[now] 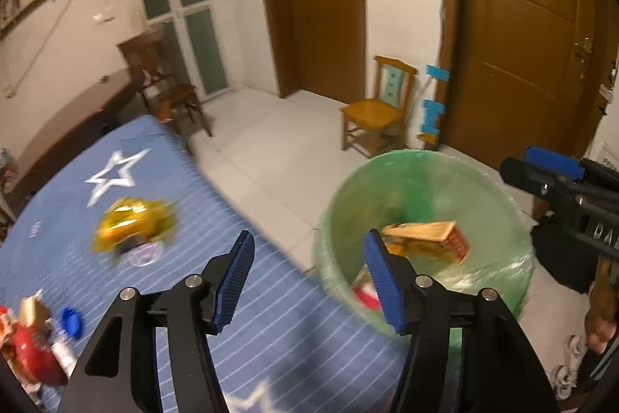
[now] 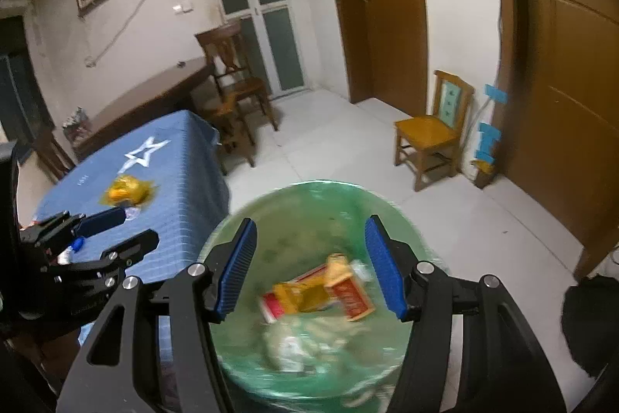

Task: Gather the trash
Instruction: 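Carry the wrapper and cup to the bin and open both tools, then move both open tools back over the table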

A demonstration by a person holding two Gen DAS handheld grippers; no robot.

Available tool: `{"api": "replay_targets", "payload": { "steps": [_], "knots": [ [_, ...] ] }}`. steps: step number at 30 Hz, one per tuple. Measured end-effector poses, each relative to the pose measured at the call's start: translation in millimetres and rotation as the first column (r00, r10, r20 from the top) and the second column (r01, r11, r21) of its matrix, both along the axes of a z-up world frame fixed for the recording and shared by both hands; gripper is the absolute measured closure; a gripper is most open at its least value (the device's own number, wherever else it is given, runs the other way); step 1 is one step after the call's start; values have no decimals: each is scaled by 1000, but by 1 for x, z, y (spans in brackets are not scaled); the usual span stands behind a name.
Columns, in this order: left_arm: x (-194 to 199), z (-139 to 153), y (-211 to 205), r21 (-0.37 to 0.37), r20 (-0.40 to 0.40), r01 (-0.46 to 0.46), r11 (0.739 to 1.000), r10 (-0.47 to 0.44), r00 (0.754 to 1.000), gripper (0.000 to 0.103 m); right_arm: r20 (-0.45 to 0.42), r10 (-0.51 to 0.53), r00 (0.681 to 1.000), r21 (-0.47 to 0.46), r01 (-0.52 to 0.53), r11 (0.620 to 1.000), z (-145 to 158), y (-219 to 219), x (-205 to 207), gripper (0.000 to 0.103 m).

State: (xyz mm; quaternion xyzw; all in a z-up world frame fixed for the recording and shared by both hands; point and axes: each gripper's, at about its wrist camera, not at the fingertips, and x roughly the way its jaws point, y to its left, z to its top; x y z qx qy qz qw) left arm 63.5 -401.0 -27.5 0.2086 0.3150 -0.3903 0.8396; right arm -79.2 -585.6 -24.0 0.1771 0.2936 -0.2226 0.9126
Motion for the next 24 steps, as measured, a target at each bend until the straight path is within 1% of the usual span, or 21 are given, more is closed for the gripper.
{"api": "replay_targets", "payload": {
  "steps": [3,5,8,10,12,13,14,15,16,17,18,19,20,21,22,23,24],
  "knots": [
    [2,6,36,-10,20,-51,999,51,999,39,13,46,999,11,-46,999,0,18,12,47],
    [6,10,66,-21,29,-98,995,98,995,38,11,97,995,19,-97,995,-2,36,24,47],
    [15,15,113,-38,14,-176,984,177,984,37,-5,181,983,22,-181,983,-5,67,47,47],
    [19,16,150,-48,-4,-235,971,235,972,36,-9,272,962,18,-272,962,-3,94,67,47],
    [26,15,198,-51,-23,-312,949,311,950,36,-9,343,939,-9,-343,939,3,119,81,47],
    [29,15,223,-53,-36,-350,935,348,937,36,-12,402,916,-40,-402,915,8,141,94,47],
    [32,15,244,-55,-51,-381,923,379,924,36,-12,434,901,-57,-434,899,11,153,102,47],
    [35,16,268,-61,-68,-418,906,414,908,36,-14,488,872,-85,-488,869,16,173,115,47],
    [36,17,287,-69,-81,-447,892,442,894,36,-15,522,853,-100,-521,848,19,187,122,47],
    [38,19,315,-81,-97,-493,866,485,869,36,-17,561,827,-118,-559,821,23,203,132,47],
    [40,21,340,-90,-102,-535,840,526,844,36,-21,606,795,-143,-602,785,26,224,145,47],
    [40,22,360,-95,-99,-566,819,558,824,35,-24,636,772,-162,-631,759,28,238,152,47],
    [40,22,385,-98,-89,-611,785,605,791,35,-29,666,745,-179,-659,730,30,255,160,47],
    [40,23,406,-97,-78,-647,756,642,763,34,-40,707,707,-201,-698,687,32,277,172,47],
    [40,23,423,-95,-70,-676,731,672,737,34,-53,736,675,-217,-727,652,34,296,179,47],
    [39,22,445,-90,-66,-706,702,703,708,34,-64,756,651,-230,-747,624,33,310,185,47],
    [38,19,466,-84,-69,-731,677,728,682,34,-82,788,611,-257,-776,575,34,332,195,47]
  ]
}}
